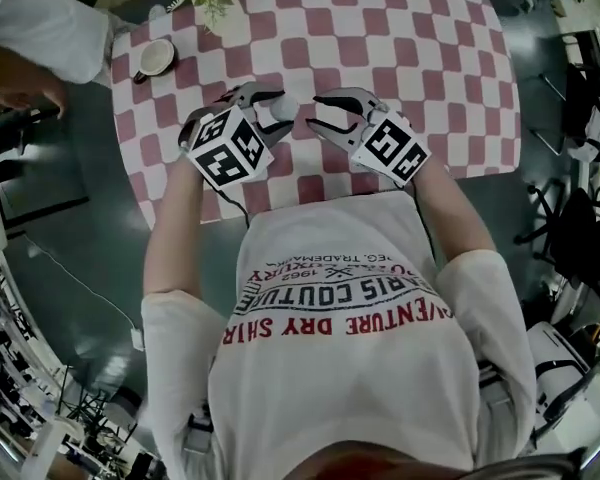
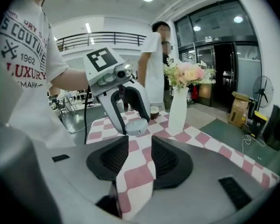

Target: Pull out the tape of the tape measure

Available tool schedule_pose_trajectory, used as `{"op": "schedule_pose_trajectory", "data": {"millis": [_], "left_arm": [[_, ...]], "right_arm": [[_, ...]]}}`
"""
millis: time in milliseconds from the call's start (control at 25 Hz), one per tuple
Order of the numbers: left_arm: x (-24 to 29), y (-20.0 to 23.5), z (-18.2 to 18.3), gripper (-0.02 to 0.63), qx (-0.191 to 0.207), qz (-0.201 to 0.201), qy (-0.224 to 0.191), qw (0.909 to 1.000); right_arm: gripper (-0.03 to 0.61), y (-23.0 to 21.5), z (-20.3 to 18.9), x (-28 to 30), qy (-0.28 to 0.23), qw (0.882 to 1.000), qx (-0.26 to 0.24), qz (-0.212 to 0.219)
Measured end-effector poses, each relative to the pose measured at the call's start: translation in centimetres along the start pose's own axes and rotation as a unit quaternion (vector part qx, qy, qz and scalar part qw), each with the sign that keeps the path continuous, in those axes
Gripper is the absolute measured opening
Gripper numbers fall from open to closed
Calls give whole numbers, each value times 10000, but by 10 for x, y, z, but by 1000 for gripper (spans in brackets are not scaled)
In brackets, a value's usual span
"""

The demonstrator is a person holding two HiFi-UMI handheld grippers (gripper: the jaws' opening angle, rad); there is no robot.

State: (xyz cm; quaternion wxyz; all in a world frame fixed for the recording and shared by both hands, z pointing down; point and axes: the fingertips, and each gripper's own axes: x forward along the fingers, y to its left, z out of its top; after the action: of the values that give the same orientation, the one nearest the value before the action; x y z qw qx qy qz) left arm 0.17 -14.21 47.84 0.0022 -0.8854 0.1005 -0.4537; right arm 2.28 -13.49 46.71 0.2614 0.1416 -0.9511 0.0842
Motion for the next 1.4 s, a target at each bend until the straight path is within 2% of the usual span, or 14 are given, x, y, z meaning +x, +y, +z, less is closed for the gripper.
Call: {"op": "schedule_pose_trajectory", "data": {"millis": [240, 440, 600, 720, 880, 1040, 1240, 1400], "left_arm": [[0, -11, 16, 230, 680, -209, 213, 9972], [6, -15, 21, 230, 828, -319, 244, 9958], [11, -13, 21, 230, 769, -332, 302, 9960], [13, -11, 20, 230, 653, -297, 276, 9970], [15, -6, 16, 230, 506, -240, 275, 9981], [14, -2, 18, 230, 312, -196, 138, 9992], [16, -4, 17, 230, 263, -219, 150, 9993], [16, 5, 19, 230, 41, -42, 57, 10000]], "right_arm": [[161, 3, 1, -3, 259, 9963, -762, 302], [159, 9, -3, -3, 378, 9902, -1235, 533], [118, 6, -8, -3, 520, 9854, -1544, 501], [73, 1, -10, -4, 555, 9844, -1614, 433], [48, -3, -13, -5, 645, 9824, -1696, 431], [43, -1, -15, -1, 657, 9831, -1632, 504], [38, -2, -15, 2, 663, 9839, -1600, 445], [34, -11, -12, 2, 644, 9859, -1523, 256]]}}
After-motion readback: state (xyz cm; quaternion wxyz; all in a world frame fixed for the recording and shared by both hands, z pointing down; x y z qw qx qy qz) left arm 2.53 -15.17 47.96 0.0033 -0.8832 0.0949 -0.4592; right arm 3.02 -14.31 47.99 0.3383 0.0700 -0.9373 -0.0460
